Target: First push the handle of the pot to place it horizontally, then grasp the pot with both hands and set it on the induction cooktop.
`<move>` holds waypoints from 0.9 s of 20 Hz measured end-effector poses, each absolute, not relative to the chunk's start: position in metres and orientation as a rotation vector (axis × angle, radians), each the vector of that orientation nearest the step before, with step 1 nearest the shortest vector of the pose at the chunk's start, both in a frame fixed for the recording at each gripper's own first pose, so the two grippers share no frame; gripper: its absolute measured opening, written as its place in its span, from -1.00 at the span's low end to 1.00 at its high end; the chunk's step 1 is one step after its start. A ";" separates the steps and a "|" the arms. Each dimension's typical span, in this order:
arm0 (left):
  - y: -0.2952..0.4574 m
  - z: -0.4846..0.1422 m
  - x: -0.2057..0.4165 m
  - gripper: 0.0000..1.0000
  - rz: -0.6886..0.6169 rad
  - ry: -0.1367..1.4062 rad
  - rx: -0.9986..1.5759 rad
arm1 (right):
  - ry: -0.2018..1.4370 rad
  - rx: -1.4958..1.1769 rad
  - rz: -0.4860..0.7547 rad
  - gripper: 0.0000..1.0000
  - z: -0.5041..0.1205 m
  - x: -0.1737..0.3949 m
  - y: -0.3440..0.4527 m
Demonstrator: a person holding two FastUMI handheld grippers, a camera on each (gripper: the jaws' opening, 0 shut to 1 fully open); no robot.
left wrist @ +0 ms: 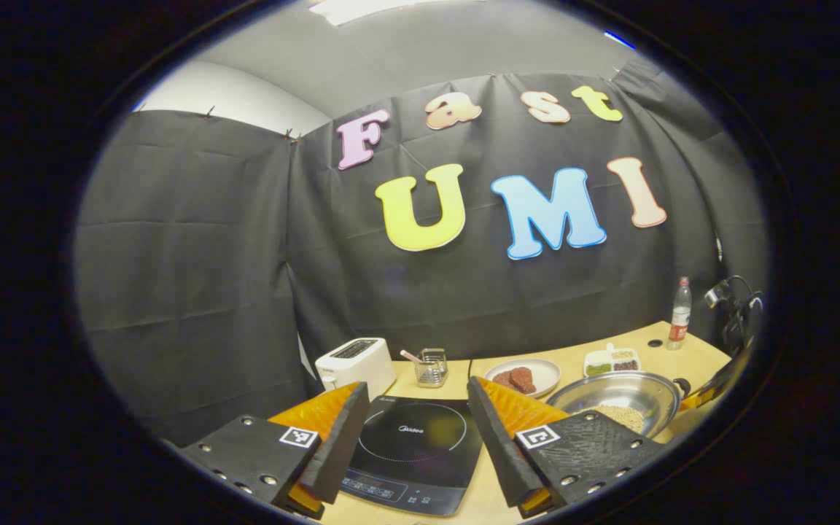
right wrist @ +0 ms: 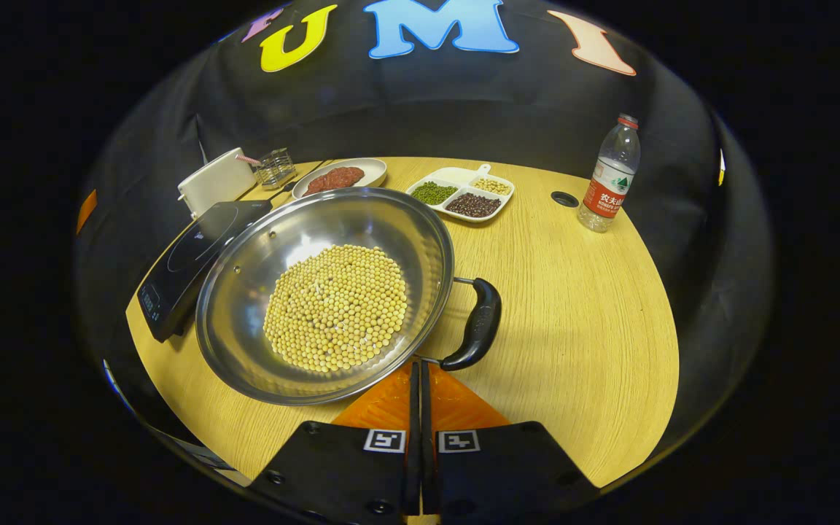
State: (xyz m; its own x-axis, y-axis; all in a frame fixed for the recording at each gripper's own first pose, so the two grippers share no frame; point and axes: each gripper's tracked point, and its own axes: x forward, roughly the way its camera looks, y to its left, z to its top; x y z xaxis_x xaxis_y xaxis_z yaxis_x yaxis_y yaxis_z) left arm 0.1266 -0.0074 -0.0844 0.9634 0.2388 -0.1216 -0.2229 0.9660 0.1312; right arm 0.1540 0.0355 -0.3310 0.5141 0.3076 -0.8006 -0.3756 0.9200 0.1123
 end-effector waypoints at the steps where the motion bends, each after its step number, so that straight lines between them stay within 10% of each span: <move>1: -0.010 -0.086 0.127 0.62 0.240 0.141 0.119 | 0.941 -0.073 0.409 -0.95 -0.331 0.158 0.035; 10: -0.033 -0.113 0.143 0.62 0.207 0.186 0.062 | 0.756 -0.014 0.329 -0.94 -0.288 0.181 0.031; 12: -0.035 -0.120 0.152 0.62 0.179 0.196 0.043 | 0.692 -0.011 0.315 -0.41 -0.270 0.183 0.031; 15: -0.044 -0.128 0.173 0.62 0.106 0.208 0.029 | 0.608 -0.017 0.268 0.96 -0.245 0.186 0.031; 18: -0.059 -0.144 0.198 0.62 0.010 0.235 0.002 | 0.584 -0.001 0.218 0.92 -0.240 0.190 0.034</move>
State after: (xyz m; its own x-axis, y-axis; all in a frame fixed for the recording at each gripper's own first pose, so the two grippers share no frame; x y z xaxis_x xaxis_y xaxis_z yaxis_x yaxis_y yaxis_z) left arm 0.1982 -0.0594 -0.1436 0.9724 0.0101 -0.2331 -0.0096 0.9999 0.0035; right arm 0.1895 0.0344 -0.2404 0.8118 0.2042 -0.5470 -0.2046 0.9769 0.0611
